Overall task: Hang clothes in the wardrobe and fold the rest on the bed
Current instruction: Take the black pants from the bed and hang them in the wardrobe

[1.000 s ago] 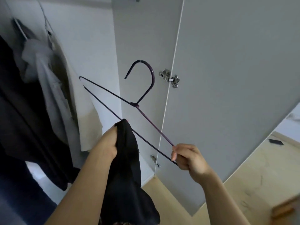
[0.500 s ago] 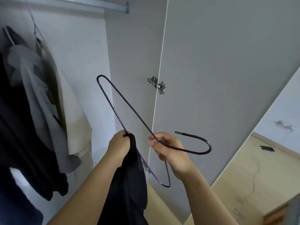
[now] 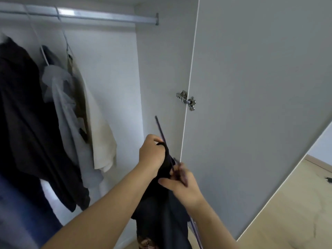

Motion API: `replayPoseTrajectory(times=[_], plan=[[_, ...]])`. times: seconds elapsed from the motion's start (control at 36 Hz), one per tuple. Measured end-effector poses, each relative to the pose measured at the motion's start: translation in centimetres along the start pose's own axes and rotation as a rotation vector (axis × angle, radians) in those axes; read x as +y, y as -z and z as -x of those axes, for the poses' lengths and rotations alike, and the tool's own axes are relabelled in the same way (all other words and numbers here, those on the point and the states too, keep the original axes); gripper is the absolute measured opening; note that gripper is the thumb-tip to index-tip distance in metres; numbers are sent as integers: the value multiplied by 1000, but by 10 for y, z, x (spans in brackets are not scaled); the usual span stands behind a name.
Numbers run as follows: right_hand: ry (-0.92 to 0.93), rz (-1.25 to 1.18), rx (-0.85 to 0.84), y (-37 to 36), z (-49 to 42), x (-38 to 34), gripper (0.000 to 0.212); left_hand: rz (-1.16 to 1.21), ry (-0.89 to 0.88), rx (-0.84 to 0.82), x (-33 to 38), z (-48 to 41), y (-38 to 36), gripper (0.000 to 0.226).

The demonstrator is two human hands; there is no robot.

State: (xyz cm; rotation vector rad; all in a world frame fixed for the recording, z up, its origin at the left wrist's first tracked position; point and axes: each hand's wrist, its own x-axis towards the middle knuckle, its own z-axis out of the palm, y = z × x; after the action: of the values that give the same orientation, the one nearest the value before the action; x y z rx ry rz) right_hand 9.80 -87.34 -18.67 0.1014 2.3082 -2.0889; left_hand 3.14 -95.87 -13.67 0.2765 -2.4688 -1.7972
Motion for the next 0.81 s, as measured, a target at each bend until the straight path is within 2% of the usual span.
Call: replayPoseTrajectory(times=[0.06,0.19,0.33,0.5,0.64,0.69,0.75,0.81], plan=[[-27,33,32,-2,-1,-3,37,46,1,-52,4,6,-6,26],[-65,39,234,5,-1,-13,32,42,-49,-191,11,11,-11,32],[-47,210,273,11,1,-13,17,-121,-110,-221,13,6,-1,35],[-25,368,258,16,-3,-14,26,-353,-176,-264,11,0,22,30],[-106,107,301,14,-4,-11,27,-558,-276,-352,12,0,34,20],[-60,120,257,13,-2,-13,36,-593,-243,-355,8,-5,45,13],[15,237,178,10,2,-16,41,-559,-145,-324,-2,-11,55,7],[83,379,126,7,5,-18,41,-485,-40,-284,-16,-13,62,12]])
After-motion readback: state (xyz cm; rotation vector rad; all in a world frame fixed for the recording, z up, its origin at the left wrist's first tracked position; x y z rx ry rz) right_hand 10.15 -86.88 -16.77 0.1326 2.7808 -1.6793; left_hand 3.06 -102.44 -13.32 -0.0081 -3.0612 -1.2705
